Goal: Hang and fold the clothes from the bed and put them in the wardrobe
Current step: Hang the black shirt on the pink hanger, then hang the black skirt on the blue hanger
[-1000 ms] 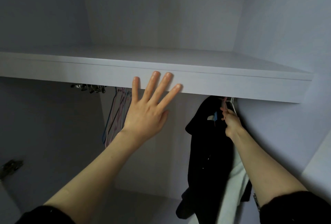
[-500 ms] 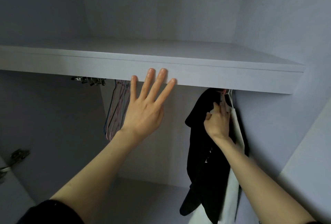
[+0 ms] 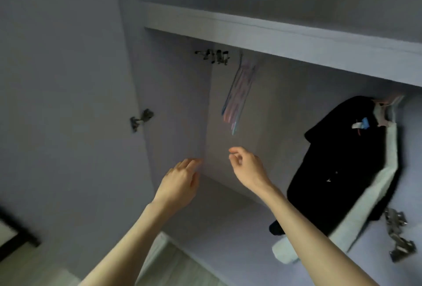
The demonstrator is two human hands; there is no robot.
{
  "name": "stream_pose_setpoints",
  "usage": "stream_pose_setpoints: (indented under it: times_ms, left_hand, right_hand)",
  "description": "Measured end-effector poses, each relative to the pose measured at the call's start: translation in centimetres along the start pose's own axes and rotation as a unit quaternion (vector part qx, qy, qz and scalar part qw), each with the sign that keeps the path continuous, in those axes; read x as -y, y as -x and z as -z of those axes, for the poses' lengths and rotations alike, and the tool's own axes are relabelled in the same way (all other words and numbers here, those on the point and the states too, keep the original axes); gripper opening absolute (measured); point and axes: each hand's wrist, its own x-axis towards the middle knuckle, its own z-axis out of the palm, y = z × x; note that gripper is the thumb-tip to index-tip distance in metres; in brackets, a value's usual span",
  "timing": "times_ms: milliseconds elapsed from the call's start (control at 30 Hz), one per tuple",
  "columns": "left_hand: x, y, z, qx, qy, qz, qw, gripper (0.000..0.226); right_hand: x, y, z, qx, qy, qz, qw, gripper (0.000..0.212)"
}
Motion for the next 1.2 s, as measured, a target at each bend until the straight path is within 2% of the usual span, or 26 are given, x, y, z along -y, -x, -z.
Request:
stream_pose_setpoints:
  times_ms: [167,300,500,567,700,900,1100,1133,1200]
  left_hand:
    - [8.0,12.8,4.7,-0.048,0.01,0.158,0.986,0.04]
    - [12.6,25.3,9.4,-0.084,-0.002,0.272,0.959,0.04]
    - [15.9,43.8,14.5,-0.15,-0.013,0.428,0.891,0.039]
    - [15.8,49.2,15.7,-0.169,-0.012,0.486,0.858,0.038]
    - [15.1,60.6,18.0,-0.239,-0.012,0.592,0.77,0.037]
    - [12.5,73.4,19.9,-0.312,-0.014,0.727,0.612,0.038]
    - [7.3,81.4,18.3,-0.369,-0.02,0.81,0.455,0.038]
    - [6.7,82.1,17.8,-0.371,-0.02,0.818,0.44,0.038]
    - [4.8,84.6,16.4,-0.382,-0.016,0.838,0.39,0.037]
  right_hand:
    - [8.9,5.1,-9.6,0.13,-0.026,0.084,0.988,0.025]
    - [16.6,12.9,-17.6,0.241,-0.034,0.156,0.957,0.025]
    - [26.5,25.3,-27.2,0.387,-0.028,0.264,0.883,0.024]
    - [29.3,29.2,-29.9,0.428,-0.028,0.31,0.848,0.023]
    - [35.8,38.3,-34.9,0.52,-0.015,0.396,0.757,0.026]
    - [43.5,51.1,-40.2,0.608,-0.006,0.525,0.595,0.028]
    - [46.8,62.4,-42.8,0.662,0.026,0.604,0.443,0.03]
    - [46.9,63.6,-43.0,0.665,0.031,0.608,0.432,0.03]
    - [46.6,67.8,-43.7,0.677,0.057,0.623,0.388,0.03]
